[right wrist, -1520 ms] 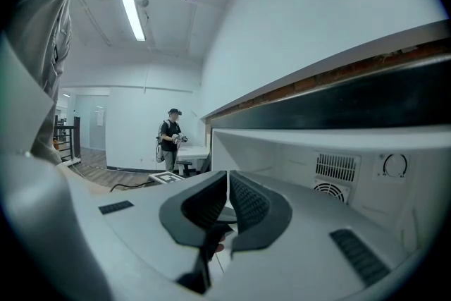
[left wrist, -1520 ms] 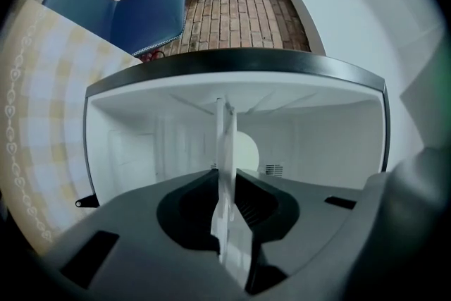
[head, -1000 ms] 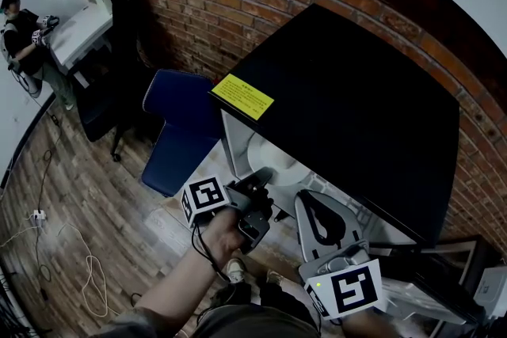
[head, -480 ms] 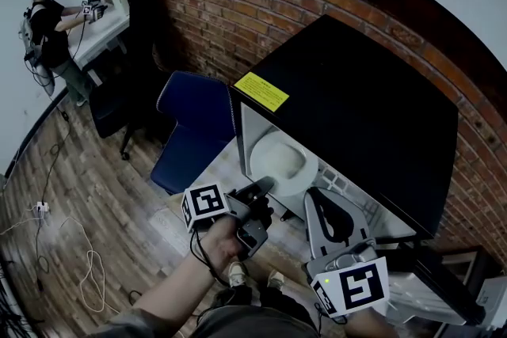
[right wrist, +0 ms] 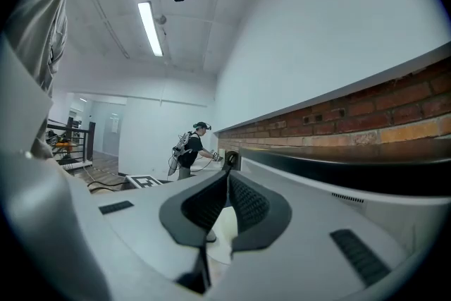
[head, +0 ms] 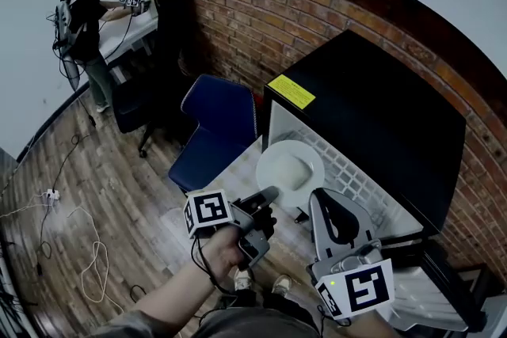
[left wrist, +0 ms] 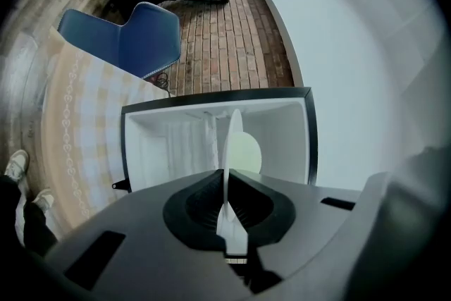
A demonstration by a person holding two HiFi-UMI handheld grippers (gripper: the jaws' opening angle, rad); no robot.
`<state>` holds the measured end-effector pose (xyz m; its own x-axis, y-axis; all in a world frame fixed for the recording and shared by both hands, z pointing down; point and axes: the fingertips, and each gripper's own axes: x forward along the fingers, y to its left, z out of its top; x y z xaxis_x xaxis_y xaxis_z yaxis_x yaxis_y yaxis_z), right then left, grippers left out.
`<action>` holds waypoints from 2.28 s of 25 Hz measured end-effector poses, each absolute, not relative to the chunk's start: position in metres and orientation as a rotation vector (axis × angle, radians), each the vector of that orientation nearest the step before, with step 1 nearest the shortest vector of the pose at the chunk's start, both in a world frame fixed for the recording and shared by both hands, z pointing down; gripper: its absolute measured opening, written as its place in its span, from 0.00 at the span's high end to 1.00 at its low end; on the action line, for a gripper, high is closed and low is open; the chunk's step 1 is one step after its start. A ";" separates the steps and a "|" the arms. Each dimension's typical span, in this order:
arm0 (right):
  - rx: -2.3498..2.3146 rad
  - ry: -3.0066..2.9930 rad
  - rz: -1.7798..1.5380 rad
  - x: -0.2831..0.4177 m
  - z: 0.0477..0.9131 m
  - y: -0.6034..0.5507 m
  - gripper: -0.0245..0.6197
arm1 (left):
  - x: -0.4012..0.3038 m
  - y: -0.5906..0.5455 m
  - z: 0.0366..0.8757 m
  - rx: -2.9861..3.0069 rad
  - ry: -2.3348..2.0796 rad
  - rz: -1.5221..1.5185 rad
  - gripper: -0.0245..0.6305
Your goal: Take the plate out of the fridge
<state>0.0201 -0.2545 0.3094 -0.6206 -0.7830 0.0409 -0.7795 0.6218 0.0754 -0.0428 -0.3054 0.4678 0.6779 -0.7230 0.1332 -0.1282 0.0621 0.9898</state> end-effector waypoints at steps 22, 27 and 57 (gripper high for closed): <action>1.021 -2.995 -0.153 -0.070 0.273 -0.228 0.91 | -0.176 -0.240 0.443 1.422 -0.987 -0.721 0.93; 0.941 -3.014 -0.151 -0.092 0.278 -0.221 0.91 | -0.202 -0.225 0.446 1.395 -1.034 -0.764 0.93; 0.914 -2.938 -0.022 -0.092 0.318 -0.224 0.91 | -0.212 -0.217 0.471 1.336 -1.035 -0.769 0.93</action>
<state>-0.0923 -0.2241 0.3176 -0.8218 -0.5669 0.0575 -0.5660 0.8238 0.0327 -0.2116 -0.2166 0.4708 0.3821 -0.9114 0.1527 -0.1169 0.1162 0.9863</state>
